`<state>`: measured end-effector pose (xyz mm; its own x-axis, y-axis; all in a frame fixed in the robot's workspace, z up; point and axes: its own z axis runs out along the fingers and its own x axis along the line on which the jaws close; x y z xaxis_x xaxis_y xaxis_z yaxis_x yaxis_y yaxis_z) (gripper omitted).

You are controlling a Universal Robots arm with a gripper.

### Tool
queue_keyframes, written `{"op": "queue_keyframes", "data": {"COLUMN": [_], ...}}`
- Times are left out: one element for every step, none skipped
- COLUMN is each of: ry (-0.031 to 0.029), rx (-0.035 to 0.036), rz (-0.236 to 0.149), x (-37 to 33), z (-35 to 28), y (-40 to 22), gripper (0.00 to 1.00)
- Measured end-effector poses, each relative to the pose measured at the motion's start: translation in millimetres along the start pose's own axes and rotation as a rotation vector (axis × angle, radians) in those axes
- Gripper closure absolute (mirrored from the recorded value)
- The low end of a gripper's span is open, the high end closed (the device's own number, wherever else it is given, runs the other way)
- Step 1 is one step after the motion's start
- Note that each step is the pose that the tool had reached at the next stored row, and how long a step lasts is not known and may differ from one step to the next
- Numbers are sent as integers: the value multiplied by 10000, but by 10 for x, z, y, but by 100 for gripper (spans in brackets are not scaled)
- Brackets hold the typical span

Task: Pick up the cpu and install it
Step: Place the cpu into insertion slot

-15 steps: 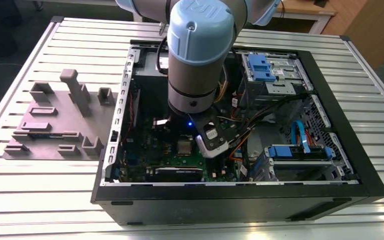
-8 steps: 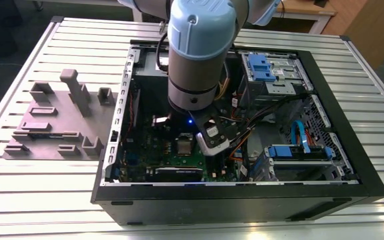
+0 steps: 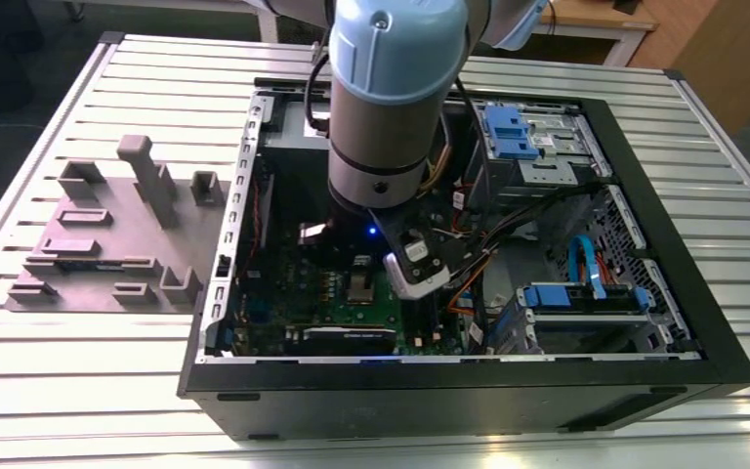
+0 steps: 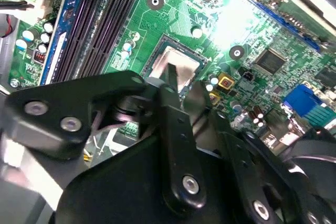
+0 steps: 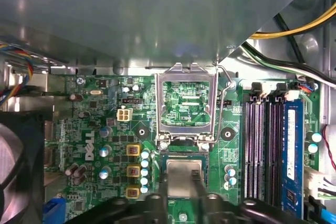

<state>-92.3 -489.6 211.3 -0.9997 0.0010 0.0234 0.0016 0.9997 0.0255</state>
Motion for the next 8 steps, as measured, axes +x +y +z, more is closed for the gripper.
{"op": "queue_keyframes", "data": {"ry": [4, 5, 6, 7, 7, 8, 8, 8], "rx": [-2, -3, -3, -1, -1, 0, 0, 0], "rz": [0, 0, 0, 0, 0, 0, 0, 0], "x": [0, -1, 0, 0, 0, 0, 0, 0], "z": [-2, -2, -2, -3, -3, -3, -3, -4], "y": [0, 0, 0, 0, 0, 0, 0, 0], "gripper": [72, 78, 84, 84, 90, 90, 90, 90]}}
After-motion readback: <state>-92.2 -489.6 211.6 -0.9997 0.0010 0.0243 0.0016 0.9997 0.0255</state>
